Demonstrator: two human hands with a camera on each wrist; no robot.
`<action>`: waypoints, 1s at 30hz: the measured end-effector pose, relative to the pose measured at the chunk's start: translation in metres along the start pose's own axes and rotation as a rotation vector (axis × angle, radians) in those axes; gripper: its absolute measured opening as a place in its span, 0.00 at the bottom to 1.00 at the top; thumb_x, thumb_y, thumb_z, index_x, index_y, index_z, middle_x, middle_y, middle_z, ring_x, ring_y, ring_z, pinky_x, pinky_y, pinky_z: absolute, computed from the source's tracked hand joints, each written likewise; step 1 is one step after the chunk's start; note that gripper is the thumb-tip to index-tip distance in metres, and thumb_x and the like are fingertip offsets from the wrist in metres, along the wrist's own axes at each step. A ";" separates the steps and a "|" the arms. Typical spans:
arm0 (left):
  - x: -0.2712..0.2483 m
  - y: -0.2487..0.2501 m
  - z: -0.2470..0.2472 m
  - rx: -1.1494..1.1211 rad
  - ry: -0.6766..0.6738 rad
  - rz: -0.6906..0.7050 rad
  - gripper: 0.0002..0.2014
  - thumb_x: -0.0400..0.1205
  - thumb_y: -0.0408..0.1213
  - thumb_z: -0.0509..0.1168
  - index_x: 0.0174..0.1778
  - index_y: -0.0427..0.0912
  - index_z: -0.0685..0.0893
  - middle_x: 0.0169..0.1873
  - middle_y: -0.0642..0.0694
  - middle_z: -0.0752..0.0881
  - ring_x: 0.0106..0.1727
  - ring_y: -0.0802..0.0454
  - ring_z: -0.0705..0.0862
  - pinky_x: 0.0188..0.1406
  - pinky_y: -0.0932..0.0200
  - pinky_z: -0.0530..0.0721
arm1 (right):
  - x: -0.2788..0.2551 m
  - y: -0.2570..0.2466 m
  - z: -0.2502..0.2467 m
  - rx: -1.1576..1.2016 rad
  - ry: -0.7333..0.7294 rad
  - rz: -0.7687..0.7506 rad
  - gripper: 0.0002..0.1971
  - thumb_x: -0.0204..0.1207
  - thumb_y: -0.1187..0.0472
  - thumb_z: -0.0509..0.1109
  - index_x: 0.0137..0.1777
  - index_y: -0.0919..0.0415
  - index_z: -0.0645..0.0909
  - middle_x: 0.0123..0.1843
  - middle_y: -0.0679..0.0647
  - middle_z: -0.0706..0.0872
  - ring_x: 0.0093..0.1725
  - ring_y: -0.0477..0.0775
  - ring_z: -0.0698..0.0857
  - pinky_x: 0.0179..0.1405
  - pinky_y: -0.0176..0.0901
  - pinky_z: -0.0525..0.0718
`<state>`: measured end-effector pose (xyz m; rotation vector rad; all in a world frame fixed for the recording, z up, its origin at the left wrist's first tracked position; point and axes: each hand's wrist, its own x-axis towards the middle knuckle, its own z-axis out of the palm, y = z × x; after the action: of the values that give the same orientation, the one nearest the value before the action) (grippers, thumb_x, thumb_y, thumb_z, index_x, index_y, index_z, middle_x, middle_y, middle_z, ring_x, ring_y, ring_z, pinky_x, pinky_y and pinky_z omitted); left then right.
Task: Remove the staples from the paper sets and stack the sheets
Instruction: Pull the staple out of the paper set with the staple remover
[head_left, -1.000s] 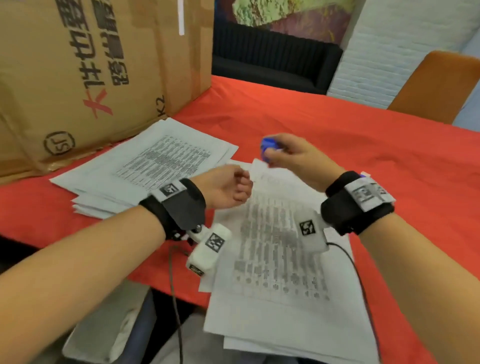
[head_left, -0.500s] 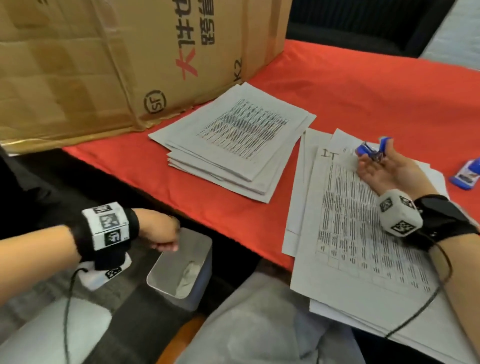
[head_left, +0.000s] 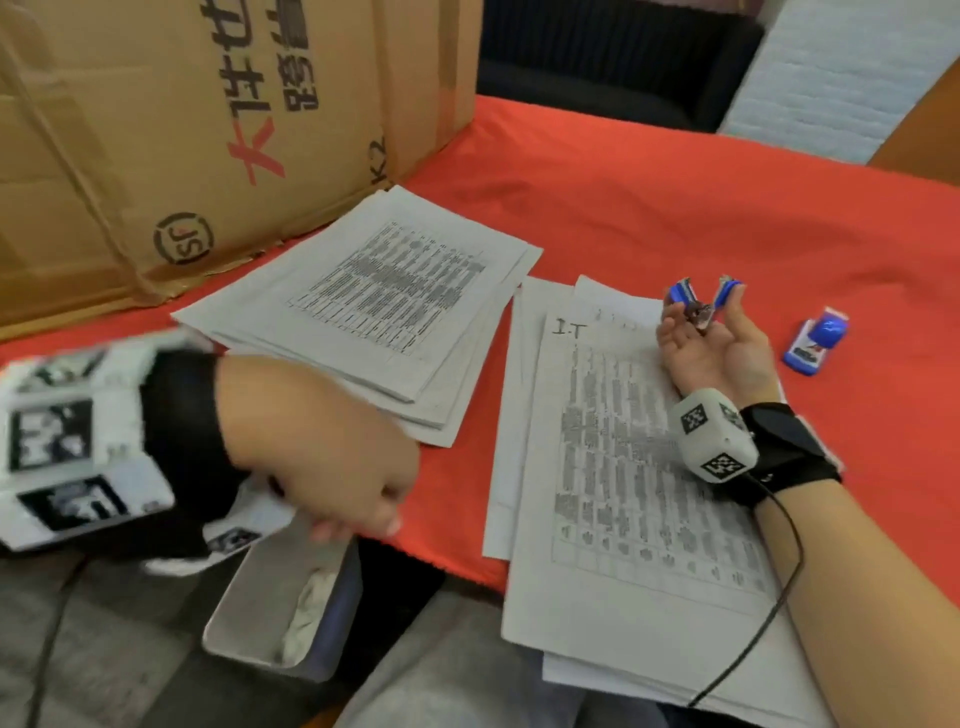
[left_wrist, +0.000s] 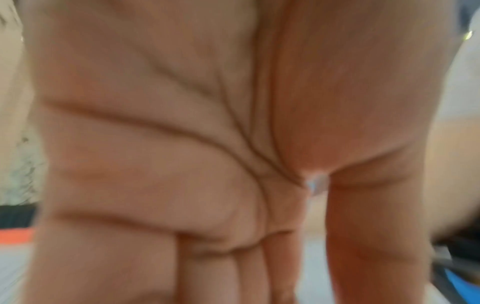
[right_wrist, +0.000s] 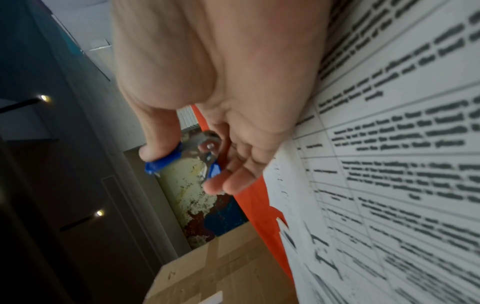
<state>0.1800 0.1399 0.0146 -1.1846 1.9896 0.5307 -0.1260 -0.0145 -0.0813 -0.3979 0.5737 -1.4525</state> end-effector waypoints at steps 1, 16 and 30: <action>0.004 0.001 -0.023 -0.014 0.113 0.022 0.16 0.83 0.51 0.57 0.52 0.44 0.85 0.41 0.51 0.90 0.45 0.56 0.86 0.50 0.61 0.83 | 0.001 -0.003 -0.002 0.047 0.009 -0.029 0.27 0.75 0.47 0.69 0.63 0.68 0.73 0.52 0.59 0.83 0.45 0.52 0.84 0.49 0.40 0.83; 0.194 0.023 -0.166 -0.257 0.530 -0.015 0.23 0.80 0.62 0.59 0.39 0.43 0.75 0.33 0.47 0.77 0.32 0.48 0.74 0.32 0.58 0.69 | 0.013 -0.010 -0.016 0.121 0.203 -0.009 0.25 0.78 0.44 0.67 0.50 0.71 0.79 0.40 0.57 0.80 0.38 0.51 0.79 0.41 0.41 0.77; 0.167 0.013 -0.121 -1.575 0.173 0.237 0.12 0.79 0.19 0.58 0.56 0.28 0.80 0.47 0.32 0.89 0.40 0.42 0.91 0.38 0.47 0.90 | 0.013 -0.014 -0.011 -0.142 0.170 0.075 0.13 0.80 0.50 0.67 0.50 0.61 0.80 0.46 0.55 0.81 0.44 0.51 0.84 0.43 0.42 0.81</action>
<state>0.0725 -0.0282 -0.0376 -1.8062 1.6429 2.4233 -0.1431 -0.0275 -0.0838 -0.3615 0.8234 -1.3859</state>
